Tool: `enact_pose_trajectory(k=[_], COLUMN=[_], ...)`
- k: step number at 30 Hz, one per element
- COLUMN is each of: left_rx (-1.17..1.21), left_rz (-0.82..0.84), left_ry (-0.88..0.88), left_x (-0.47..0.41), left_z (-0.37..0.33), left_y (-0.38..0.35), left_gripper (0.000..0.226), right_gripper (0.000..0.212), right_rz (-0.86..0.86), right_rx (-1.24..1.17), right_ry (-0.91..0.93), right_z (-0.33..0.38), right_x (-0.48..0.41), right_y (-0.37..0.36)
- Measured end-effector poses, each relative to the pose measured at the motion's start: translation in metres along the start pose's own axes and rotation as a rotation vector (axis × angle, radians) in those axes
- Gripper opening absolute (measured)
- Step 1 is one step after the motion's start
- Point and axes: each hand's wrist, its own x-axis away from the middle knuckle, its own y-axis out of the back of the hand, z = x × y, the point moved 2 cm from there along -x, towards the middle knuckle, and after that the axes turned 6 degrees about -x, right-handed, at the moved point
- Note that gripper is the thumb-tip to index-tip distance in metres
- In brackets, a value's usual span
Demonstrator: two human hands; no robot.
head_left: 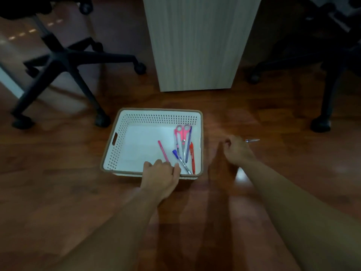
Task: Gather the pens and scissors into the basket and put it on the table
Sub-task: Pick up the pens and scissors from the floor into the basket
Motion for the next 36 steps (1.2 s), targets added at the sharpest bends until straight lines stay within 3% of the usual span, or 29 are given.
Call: enact_pose_trajectory(k=[3, 5, 9, 14, 17, 19, 22, 25, 27, 31, 33, 36], left_rx=[-0.027, -0.033, 0.064, 0.093, 0.121, 0.307, 0.538, 0.505, 0.423, 0.495, 0.548, 0.547], left_rz=[0.001, 0.030, 0.049, 0.011, 0.034, 0.042, -0.128, -0.399, -0.485, -0.192, -0.092, -0.080], left_ry=[-0.025, -0.036, -0.025, -0.073, -0.181, -0.165, -0.006, 0.185, 0.379, 0.734, 0.741, 0.712], left_x=[0.002, 0.000, -0.001, -0.003, -0.007, -0.021, -0.048, -0.063, -0.064, -0.050, -0.036, -0.023], left_z=[-0.014, -0.020, -0.033, -0.057, -0.073, -0.074, -0.054, -0.016, 0.010, 0.042, 0.050, 0.051], left_y=[-0.002, 0.000, 0.006, 0.001, -0.001, 0.001, 0.020, 0.036, 0.035, 0.010, -0.001, -0.004], left_gripper=[0.068, 0.069, 0.052, 0.048, 0.045, 0.057, 0.072, 0.059, 0.051, 0.071, 0.059, 0.042], right_gripper=[0.072, 0.080, 0.050, 0.025, 0.031, 0.039, 0.034, 0.026, 0.022, 0.019, 0.019, 0.020], right_rz=[0.182, 0.178, 0.020, -0.017, -0.099, -0.194, -0.341, -0.418, -0.448, -0.414, -0.352, -0.255], right_rx=[0.280, 0.272, 0.377, 0.417, 0.367, 0.241, -0.085, -0.240, -0.290, -0.398, -0.472, -0.515], right_ry=[-0.019, -0.028, 0.097, 0.032, -0.045, -0.081, -0.056, 0.060, 0.158, 0.235, 0.232, 0.174], right_z=[-0.027, -0.042, -0.064, -0.062, -0.063, -0.058, -0.044, -0.015, 0.009, 0.057, 0.074, 0.082], right_x=[0.000, 0.003, 0.004, 0.023, 0.029, 0.029, 0.024, 0.022, 0.024, 0.030, 0.034, 0.033], right_y=[0.003, 0.002, -0.002, 0.013, 0.025, 0.042, 0.070, 0.091, 0.097, 0.093, 0.082, 0.057])
